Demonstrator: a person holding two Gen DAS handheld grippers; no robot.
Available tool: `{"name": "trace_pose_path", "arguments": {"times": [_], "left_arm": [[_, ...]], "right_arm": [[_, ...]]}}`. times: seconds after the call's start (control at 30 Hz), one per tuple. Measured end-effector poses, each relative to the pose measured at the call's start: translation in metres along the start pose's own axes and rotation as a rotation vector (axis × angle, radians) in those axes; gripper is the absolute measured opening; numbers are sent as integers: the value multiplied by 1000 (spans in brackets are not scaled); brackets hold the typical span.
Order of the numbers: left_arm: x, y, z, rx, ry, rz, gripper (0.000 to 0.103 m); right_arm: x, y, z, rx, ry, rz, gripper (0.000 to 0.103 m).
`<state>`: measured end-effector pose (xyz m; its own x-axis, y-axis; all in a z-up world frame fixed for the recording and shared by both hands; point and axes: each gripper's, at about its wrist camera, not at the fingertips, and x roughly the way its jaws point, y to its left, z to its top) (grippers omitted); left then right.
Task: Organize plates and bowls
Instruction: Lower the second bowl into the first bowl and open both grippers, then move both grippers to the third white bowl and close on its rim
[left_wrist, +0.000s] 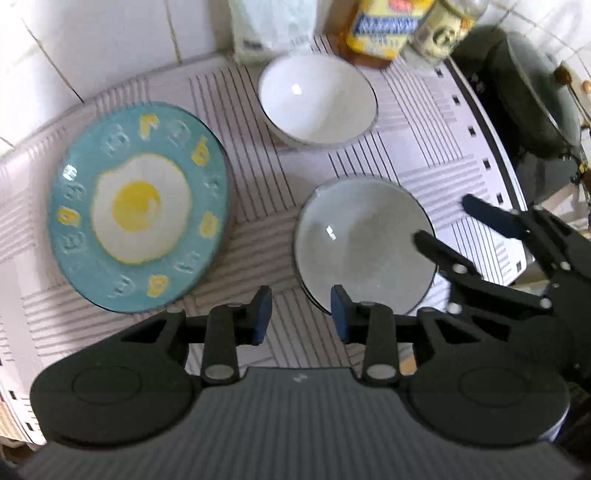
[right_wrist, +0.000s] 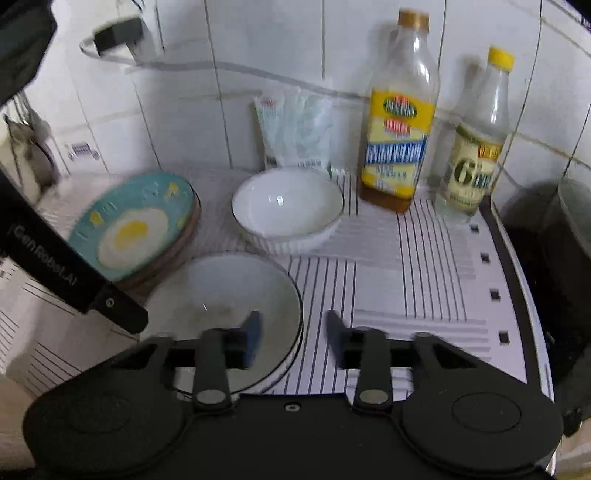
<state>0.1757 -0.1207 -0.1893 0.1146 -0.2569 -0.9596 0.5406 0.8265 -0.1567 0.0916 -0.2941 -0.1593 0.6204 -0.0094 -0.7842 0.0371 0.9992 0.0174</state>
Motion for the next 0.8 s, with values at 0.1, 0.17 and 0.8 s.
{"name": "trace_pose_path", "arguments": {"times": [0.1, 0.17, 0.8], "left_arm": [[-16, 8, 8, 4, -54, 7, 36], [-21, 11, 14, 10, -90, 15, 40], [20, 11, 88, 99, -43, 71, 46]], "right_arm": [[-9, -3, 8, -41, -29, -22, 60], [-13, -7, 14, -40, -45, -17, 60], [70, -80, 63, 452, -15, 310, 62]]}}
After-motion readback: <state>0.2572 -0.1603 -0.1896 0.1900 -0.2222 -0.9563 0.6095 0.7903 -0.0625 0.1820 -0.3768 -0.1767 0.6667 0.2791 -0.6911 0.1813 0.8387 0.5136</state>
